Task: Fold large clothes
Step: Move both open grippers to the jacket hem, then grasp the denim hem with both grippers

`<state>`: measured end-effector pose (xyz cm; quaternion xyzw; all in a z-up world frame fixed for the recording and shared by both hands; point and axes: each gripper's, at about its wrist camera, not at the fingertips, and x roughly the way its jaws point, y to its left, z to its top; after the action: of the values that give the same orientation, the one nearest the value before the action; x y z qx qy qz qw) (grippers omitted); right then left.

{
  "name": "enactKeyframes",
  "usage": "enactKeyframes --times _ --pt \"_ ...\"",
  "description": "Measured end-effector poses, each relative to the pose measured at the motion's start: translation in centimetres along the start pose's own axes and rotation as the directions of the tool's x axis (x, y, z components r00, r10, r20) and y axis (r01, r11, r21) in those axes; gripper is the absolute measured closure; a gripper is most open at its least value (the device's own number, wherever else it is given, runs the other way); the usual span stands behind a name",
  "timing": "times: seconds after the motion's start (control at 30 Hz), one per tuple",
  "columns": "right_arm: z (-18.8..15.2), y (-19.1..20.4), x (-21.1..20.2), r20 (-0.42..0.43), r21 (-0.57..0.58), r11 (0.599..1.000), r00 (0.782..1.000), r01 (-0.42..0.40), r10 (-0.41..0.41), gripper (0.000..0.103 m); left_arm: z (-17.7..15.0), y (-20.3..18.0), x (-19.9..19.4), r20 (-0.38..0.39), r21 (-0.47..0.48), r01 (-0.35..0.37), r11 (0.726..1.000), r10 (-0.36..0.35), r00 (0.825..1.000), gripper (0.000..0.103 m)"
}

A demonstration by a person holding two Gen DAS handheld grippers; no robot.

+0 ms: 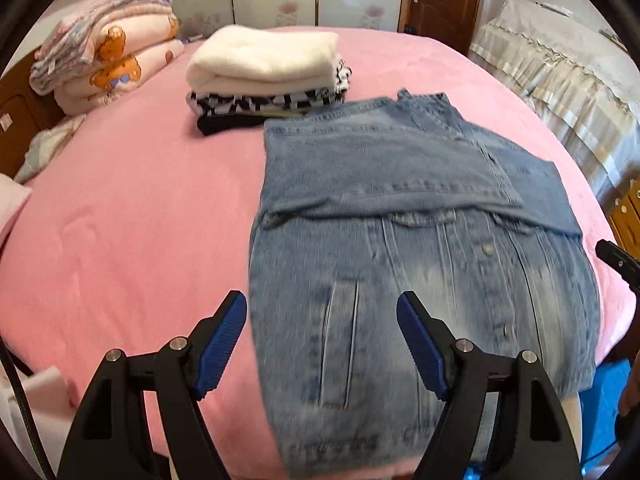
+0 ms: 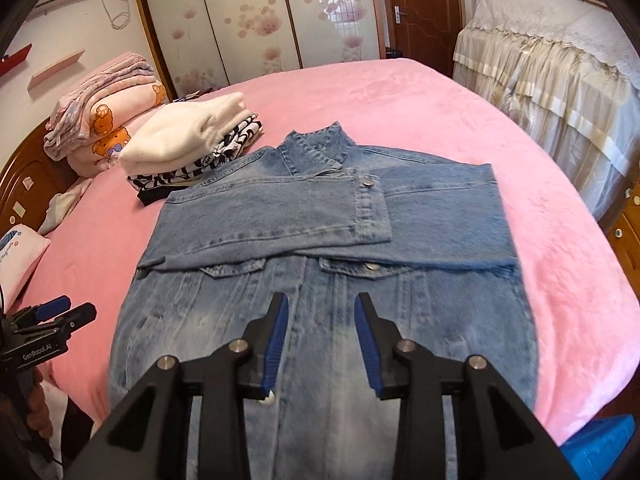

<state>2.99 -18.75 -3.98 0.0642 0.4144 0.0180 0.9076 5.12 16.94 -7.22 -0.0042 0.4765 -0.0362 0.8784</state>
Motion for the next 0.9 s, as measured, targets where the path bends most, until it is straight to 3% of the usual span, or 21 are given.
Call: enactKeyframes --times 0.17,0.33,0.47,0.57,0.8,0.9 --pt "-2.2 -2.8 -1.4 -0.014 -0.006 0.999 0.999 0.032 -0.032 0.068 -3.3 3.1 1.1 -0.071 -0.074 0.065 0.995 -0.070 0.995 0.027" --pt "-4.9 -6.8 -1.2 -0.101 0.018 1.000 0.995 0.025 -0.023 0.068 -7.5 5.6 4.1 -0.190 -0.158 0.133 0.978 -0.162 0.968 0.027" --pt "-7.6 -10.7 -1.1 -0.165 0.054 0.998 0.986 0.020 -0.011 0.067 -10.2 6.3 5.6 -0.222 -0.222 0.184 0.958 -0.233 0.947 0.027" --pt "-9.5 -13.8 -1.4 -0.189 0.103 0.994 0.982 0.026 -0.006 0.067 -11.4 6.3 6.3 -0.211 -0.231 0.197 0.953 -0.247 0.946 0.027" --pt "-14.3 -19.7 -0.1 -0.248 0.275 0.960 0.960 -0.055 0.126 0.061 -12.4 5.3 7.2 -0.204 -0.183 0.242 0.953 -0.277 0.939 0.022" --pt "-16.0 -20.8 0.8 -0.258 0.327 0.939 0.946 -0.108 0.198 0.061 -12.1 4.8 7.3 -0.208 -0.181 0.278 0.943 -0.313 0.927 0.022"
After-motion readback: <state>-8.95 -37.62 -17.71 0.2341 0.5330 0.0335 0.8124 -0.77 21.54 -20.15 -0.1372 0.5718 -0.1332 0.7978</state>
